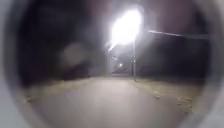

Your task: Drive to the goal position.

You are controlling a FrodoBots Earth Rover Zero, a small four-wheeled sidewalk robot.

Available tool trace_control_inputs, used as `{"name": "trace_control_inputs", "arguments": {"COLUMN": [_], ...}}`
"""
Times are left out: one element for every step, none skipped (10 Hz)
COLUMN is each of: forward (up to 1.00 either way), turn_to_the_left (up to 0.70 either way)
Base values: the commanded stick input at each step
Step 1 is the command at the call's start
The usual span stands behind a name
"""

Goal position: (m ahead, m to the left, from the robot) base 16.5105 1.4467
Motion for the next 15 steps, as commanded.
{"name": "trace_control_inputs", "arguments": {"forward": [0.85,0.85,0.85,0.85,0.85,0.85,0.85,0.85,0.85,0.85,0.85,0.85,0.85,0.85,0.85], "turn_to_the_left": [0.00,0.00,0.00,0.00,0.00,0.00,0.00,0.00,0.00,0.00,0.00,0.00,0.00,0.00,0.00]}}
